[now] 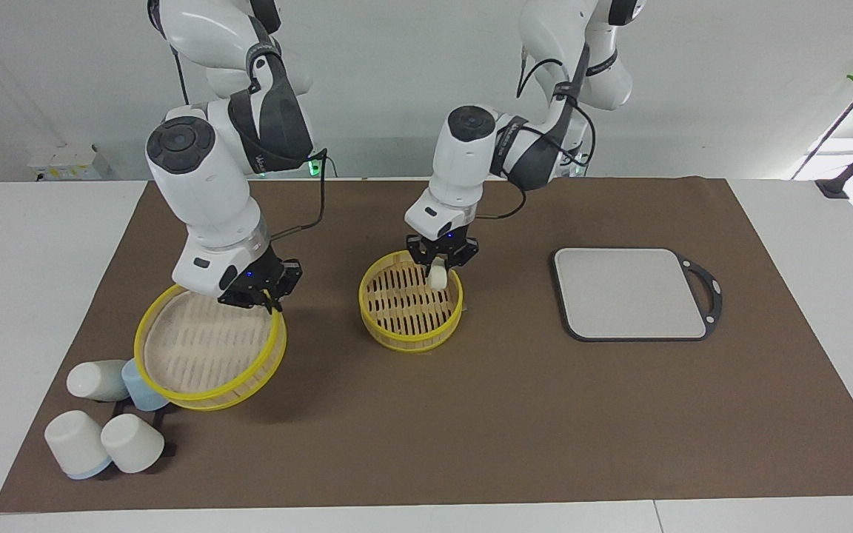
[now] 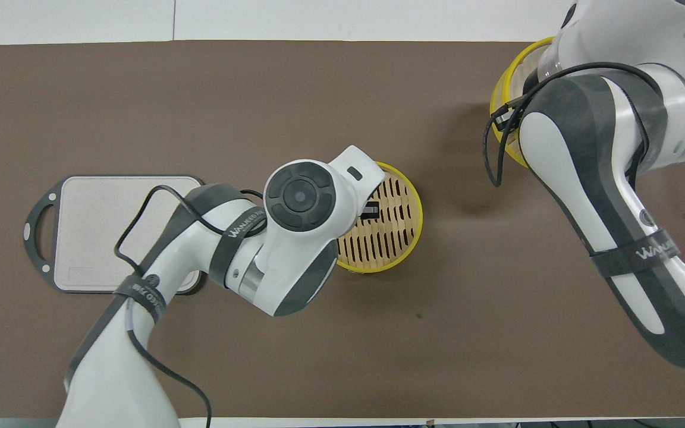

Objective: Place bun in steamer

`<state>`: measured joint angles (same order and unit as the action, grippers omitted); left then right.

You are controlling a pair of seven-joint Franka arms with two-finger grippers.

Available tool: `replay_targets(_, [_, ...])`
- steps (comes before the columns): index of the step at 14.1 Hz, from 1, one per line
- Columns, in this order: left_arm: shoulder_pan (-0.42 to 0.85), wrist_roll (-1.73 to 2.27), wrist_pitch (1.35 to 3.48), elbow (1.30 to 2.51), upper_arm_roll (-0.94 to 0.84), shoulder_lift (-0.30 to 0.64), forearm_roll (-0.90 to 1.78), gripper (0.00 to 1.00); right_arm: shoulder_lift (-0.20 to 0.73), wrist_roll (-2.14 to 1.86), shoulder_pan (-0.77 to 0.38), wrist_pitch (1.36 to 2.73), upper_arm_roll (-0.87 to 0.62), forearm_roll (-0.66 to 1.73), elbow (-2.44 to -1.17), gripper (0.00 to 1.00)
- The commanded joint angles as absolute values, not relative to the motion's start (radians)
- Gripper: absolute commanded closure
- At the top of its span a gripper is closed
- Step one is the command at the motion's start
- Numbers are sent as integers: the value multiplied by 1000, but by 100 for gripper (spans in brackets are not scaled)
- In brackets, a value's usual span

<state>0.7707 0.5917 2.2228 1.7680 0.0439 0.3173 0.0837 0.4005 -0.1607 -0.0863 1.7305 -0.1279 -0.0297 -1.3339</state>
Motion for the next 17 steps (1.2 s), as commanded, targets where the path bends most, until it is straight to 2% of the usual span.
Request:
replay_targets(1, [819,592,2316,1766,68,400,86,66,384,-161,-84,1726,-137,-21,-1354,100])
replay_targets(5, [821,591,2376,1770,67,443,86,66,374,-158,-83,1732,-137,-21,-1376,100])
replay_targets(7, [824,591,2376,1770,67,445,86,63,365,-155,-77,1736,-137,-21,-1399,100])
replay_targets(8, [827,591,2376,1769,67,445,86,54,365,-152,-78,1736,-137,-21,-1399,100])
replay_targets(10, [827,594,2370,1766,67,445,86,4,359,-126,-78,1733,-137,-20,-1405,100])
replay_targets(11, [827,594,2365,1764,67,445,86,0,357,-106,-78,1736,-137,-20,-1411,100])
replay_targets(13, [822,588,2309,1769,67,419,87,0,356,-83,-84,1735,-137,-20,-1410,100])
replay_targets(15, [793,575,2202,1781,72,330,89,0,357,-48,-89,1736,-138,-20,-1408,100])
replay_targets(17, [709,560,2061,1789,68,223,90,0,356,10,-103,1736,-140,-20,-1410,100])
